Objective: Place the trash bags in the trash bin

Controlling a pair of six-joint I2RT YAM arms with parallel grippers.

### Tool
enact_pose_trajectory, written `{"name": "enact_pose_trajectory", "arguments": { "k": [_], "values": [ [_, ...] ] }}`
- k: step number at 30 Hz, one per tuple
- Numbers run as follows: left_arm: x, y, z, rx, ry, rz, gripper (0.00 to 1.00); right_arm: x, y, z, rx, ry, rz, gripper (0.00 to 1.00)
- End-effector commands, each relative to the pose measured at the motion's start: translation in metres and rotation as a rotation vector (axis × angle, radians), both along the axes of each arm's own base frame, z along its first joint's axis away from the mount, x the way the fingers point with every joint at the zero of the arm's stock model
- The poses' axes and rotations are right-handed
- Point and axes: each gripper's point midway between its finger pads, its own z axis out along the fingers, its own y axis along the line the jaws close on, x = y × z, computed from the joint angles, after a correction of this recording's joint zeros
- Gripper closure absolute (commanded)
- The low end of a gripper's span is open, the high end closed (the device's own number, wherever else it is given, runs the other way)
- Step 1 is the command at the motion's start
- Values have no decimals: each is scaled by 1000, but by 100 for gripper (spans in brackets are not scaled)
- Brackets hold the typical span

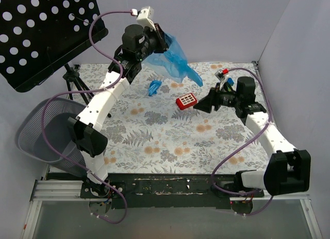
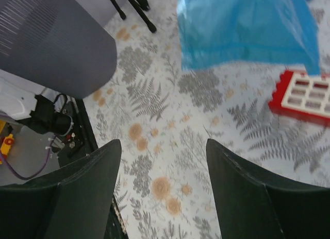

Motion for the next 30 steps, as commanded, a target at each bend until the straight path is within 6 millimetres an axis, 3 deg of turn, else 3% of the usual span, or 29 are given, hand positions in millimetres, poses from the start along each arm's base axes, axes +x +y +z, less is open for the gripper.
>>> {"name": "enact_pose_trajectory", "arguments": {
  "k": [1, 4, 6, 8, 14, 18, 25, 30],
  "values": [
    [18, 24, 40, -86, -38, 141, 100, 6, 38, 82, 142, -198, 169, 26],
    [25, 30, 51, -101, -67, 183, 100, 6, 58, 88, 153, -214, 208, 27],
    [23, 32, 60, -117, -84, 187, 100, 21, 66, 87, 123, -246, 141, 25],
    [22, 36, 66, -130, -91, 204, 100, 38, 73, 91, 122, -296, 86, 15],
    [7, 47, 81, -140, -103, 221, 100, 102, 87, 122, 119, -418, -112, 13],
    [-6, 52, 94, -156, -120, 214, 100, 126, 100, 128, 139, -404, -125, 12],
    [-15, 59, 106, -184, -131, 225, 100, 141, 130, 140, 172, -418, -86, 20],
    [-21, 59, 111, -195, -133, 208, 100, 158, 135, 149, 176, -435, -125, 31]
  ]
}}
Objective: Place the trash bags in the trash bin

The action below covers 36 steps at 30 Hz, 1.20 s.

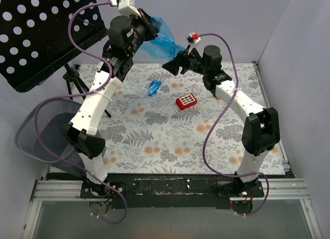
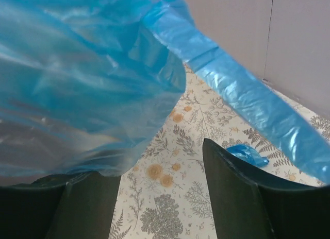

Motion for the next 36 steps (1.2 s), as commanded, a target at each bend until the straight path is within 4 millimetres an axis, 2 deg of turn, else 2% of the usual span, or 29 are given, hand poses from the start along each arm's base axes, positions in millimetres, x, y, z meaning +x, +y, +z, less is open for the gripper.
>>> {"name": "enact_pose_trajectory", "arguments": {
  "k": [1, 4, 8, 12, 15, 16, 18, 19, 20, 21, 24, 26, 28, 30, 32, 34, 35, 36],
  "values": [
    [-23, 13, 27, -34, -39, 5, 100, 14, 5, 51, 62, -122, -35, 32],
    [-23, 15, 20, -29, -26, 13, 100, 9, 9, 70, 83, -174, 6, 38],
    [-24, 16, 15, -30, -12, 12, 100, 0, 14, 76, 82, -201, 62, 58],
    [-21, 18, 13, -16, -20, 31, 100, -10, 9, 52, 27, -180, 89, 80],
    [-15, 33, 3, 26, -25, 100, 100, -24, -15, 22, -35, -145, 113, 99],
    [-12, 41, -7, 53, -19, 135, 100, -29, -27, 14, -65, -123, 104, 99],
    [-9, 57, -31, 113, 9, 201, 100, -44, -54, -15, -127, -59, 111, 99],
    [-9, 58, -52, 174, 24, 192, 100, -56, -67, -27, -160, -38, 125, 99],
    [-12, 58, -88, 238, 71, 172, 100, -69, -78, -43, -198, -5, 141, 99],
    [-18, 57, -111, 284, 88, 147, 100, -84, -89, -55, -233, 32, 161, 99],
    [-60, 33, -201, 478, 146, -142, 100, -134, -102, -72, -301, 108, 294, 99],
    [-87, 27, -245, 511, 214, -260, 100, -162, -106, -82, -312, 246, 357, 99],
    [-110, 18, -264, 501, 243, -377, 100, -175, -109, -90, -312, 395, 355, 99],
    [-117, 12, -261, 460, 256, -414, 100, -173, -115, -96, -311, 501, 301, 99],
    [-103, 10, -251, 439, 262, -379, 100, -152, -121, -92, -300, 516, 225, 99],
    [-76, 9, -242, 456, 260, -317, 100, -116, -130, -87, -326, 539, 130, 99],
    [-59, 7, -235, 467, 251, -283, 100, -94, -135, -78, -346, 512, 87, 99],
    [-43, 5, -230, 477, 246, -258, 100, -68, -142, -78, -379, 500, 32, 99]
  ]
}}
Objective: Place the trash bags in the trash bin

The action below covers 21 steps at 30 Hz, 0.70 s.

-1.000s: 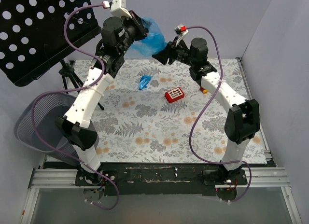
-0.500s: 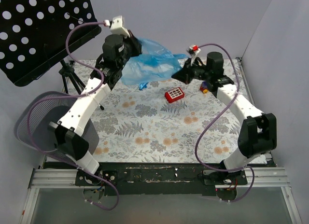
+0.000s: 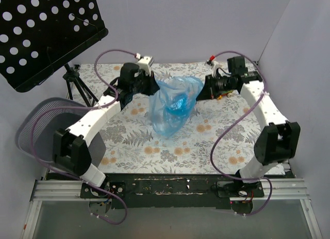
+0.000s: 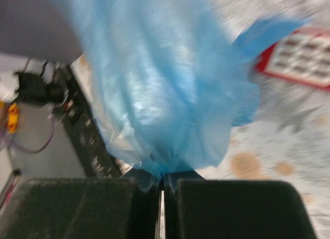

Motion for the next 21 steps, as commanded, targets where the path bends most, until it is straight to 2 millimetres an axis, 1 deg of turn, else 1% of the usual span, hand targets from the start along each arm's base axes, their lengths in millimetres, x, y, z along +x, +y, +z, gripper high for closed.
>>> {"name": "enact_pose_trajectory", "arguments": {
  "k": [1, 2, 3, 4, 5, 6, 7, 8, 9, 10, 11, 12, 13, 14, 15, 16, 17, 18, 19, 20, 21],
  "values": [
    [70, -19, 74, -29, -181, 48, 100, 101, -26, 33, -136, -115, -191, 99],
    [91, -26, 102, -38, -237, 55, 100, 133, -35, 52, -173, -217, -224, 99],
    [107, -31, 115, -38, -263, 62, 100, 163, -40, 61, -196, -279, -245, 99],
    [124, -38, 136, -55, -311, 63, 100, 197, -48, 84, -207, -372, -300, 99],
    [140, -43, 151, -66, -355, 69, 100, 221, -55, 111, -192, -474, -342, 99],
    [151, -46, 183, -88, -442, 74, 100, 241, -58, 142, -170, -608, -375, 99],
    [160, -49, 211, -111, -527, 76, 100, 252, -61, 168, -157, -717, -406, 99],
    [164, -51, 239, -130, -627, 75, 100, 255, -63, 201, -123, -835, -445, 99],
    [165, -50, 267, -150, -728, 81, 100, 250, -66, 227, -82, -920, -491, 99],
    [162, -48, 295, -177, -835, 95, 100, 242, -70, 268, -15, -1058, -560, 99],
    [151, -43, 328, -204, -956, 109, 100, 222, -74, 312, 58, -1211, -632, 99],
    [131, -39, 360, -237, -1080, 115, 100, 197, -78, 358, 116, -1342, -698, 99],
    [111, -34, 387, -263, -1213, 120, 100, 178, -76, 398, 167, -1461, -724, 99],
    [79, -29, 416, -285, -1344, 119, 100, 159, -73, 434, 206, -1552, -731, 99],
    [56, -27, 434, -281, -1479, 130, 100, 140, -70, 461, 232, -1630, -731, 99],
    [34, -37, 444, -273, -1585, 115, 100, 129, -65, 475, 231, -1704, -723, 99],
    [18, -47, 448, -228, -1677, 96, 100, 120, -62, 481, 217, -1769, -717, 99],
    [7, -54, 450, -173, -1764, 89, 100, 112, -60, 482, 199, -1824, -713, 99],
    [2, -63, 442, -121, -1821, 65, 100, 110, -54, 471, 148, -1867, -688, 99],
    [-5, -65, 435, -77, -1904, 70, 100, 120, -45, 440, 54, -1885, -640, 99],
    [7, -77, 393, 14, -1919, 40, 100, 123, -41, 407, -45, -1893, -605, 99]
  ]
}}
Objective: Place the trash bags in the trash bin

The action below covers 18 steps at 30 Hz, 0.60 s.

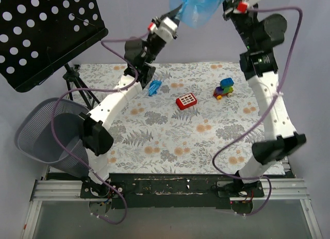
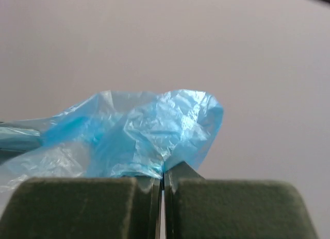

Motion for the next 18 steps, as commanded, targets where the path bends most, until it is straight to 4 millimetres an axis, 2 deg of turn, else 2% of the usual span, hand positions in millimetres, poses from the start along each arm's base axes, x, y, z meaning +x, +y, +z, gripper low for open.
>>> {"name": "enact_pose_trajectory", "arguments": {
  "k": [1, 2, 3, 4, 5, 6, 7, 8, 9, 10, 11, 14, 18],
  "values": [
    [-66, -2, -16, 132, -487, 147, 100, -19, -1, -69, -262, -168, -188, 99],
    [-55, -10, -70, 219, -432, 147, 100, -10, -2, -146, -368, -9, -188, 99],
    [-43, -22, -158, 433, -316, 123, 100, -11, -5, -261, -542, 253, -148, 99],
    [-54, -29, -254, 717, -188, 3, 100, -40, -4, -356, -724, 452, -24, 99],
    [-82, -17, -352, 988, -45, -136, 100, -100, -5, -435, -835, 686, 161, 99],
    [-118, 2, -399, 1096, 62, -253, 100, -156, -2, -468, -847, 808, 319, 99],
    [-152, 14, -413, 1087, 172, -333, 100, -200, -1, -484, -830, 896, 411, 99],
    [-183, 20, -419, 1043, 266, -390, 100, -233, 3, -484, -805, 917, 462, 99],
    [-207, 23, -410, 990, 306, -416, 100, -254, 7, -480, -767, 928, 478, 99],
    [-221, 26, -399, 919, 379, -428, 100, -268, 8, -464, -733, 891, 479, 99],
    [-228, 29, -379, 841, 421, -417, 100, -279, 9, -443, -697, 834, 474, 99],
    [-221, 38, -353, 691, 600, -347, 100, -287, 6, -415, -648, 815, 444, 99],
    [-220, 41, -342, 616, 782, -333, 100, -281, 6, -396, -563, 901, 409, 99]
  ]
}}
